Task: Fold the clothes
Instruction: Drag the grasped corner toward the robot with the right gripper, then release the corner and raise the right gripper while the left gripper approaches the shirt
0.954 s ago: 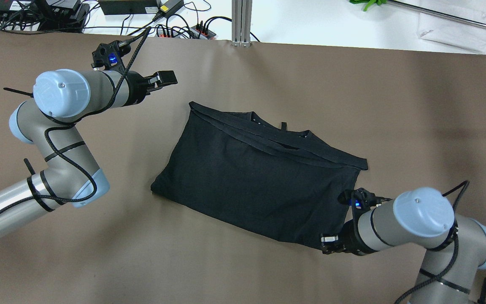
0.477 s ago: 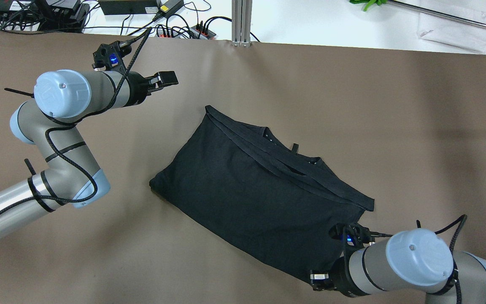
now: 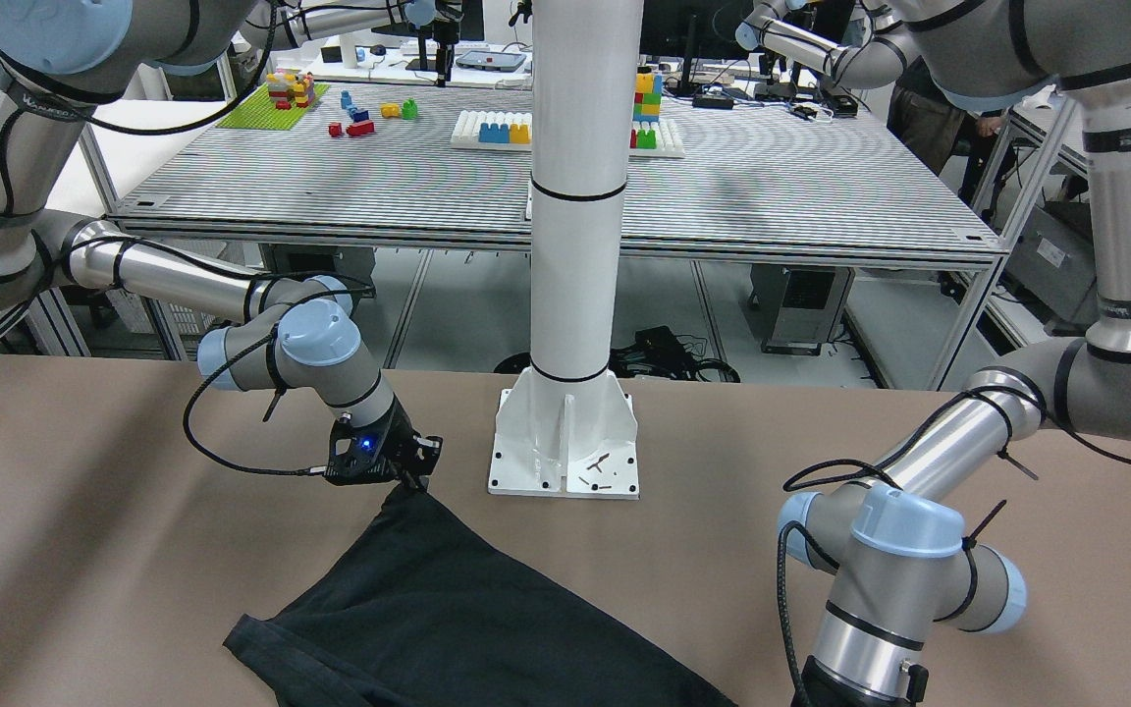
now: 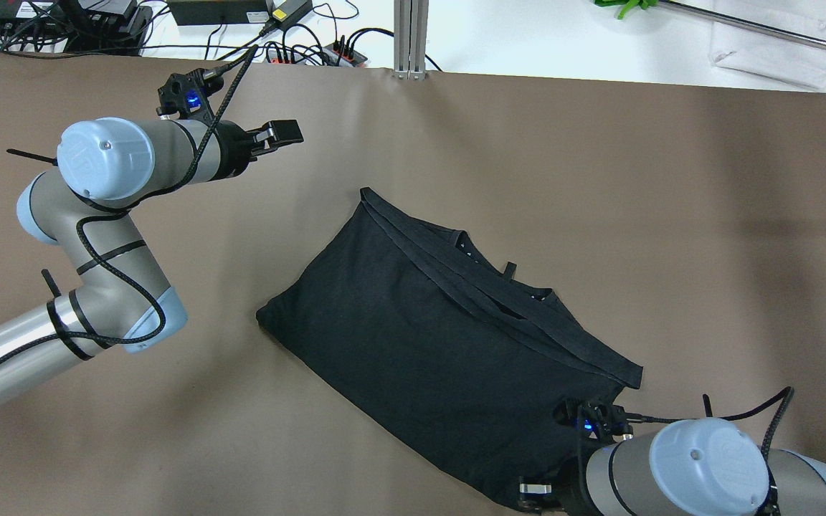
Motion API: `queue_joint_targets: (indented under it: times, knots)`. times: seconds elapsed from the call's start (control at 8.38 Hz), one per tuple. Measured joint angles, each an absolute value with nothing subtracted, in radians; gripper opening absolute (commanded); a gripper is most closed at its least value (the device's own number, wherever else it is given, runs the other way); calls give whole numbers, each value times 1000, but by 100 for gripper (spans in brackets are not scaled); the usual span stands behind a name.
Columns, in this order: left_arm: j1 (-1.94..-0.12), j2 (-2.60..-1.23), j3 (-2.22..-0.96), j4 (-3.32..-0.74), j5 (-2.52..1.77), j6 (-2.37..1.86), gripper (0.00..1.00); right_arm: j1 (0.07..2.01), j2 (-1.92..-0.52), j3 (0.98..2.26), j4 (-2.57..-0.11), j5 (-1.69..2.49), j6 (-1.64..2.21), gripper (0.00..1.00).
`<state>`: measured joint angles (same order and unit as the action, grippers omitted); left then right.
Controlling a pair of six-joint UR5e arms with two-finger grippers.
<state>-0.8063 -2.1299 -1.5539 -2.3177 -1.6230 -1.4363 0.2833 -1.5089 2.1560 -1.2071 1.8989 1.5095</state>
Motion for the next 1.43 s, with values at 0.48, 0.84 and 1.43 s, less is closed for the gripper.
queue_joint_targets:
  times: [0.48,0.84,1.43]
  knots:
    - [-793,-2095,-1589,-2298,-1631,-1448,94,515,-1481,2132,-1297,1946,1323,94]
    - [-699,-1987,-1726,-2182,-1619,-1503,94,622,-1430,2096,-1374,1921,1219,94]
    - [-485,-1869,-1808,-2160,-1461,-1595,94,722,-1420,2064,-1401,1911,1060,94]
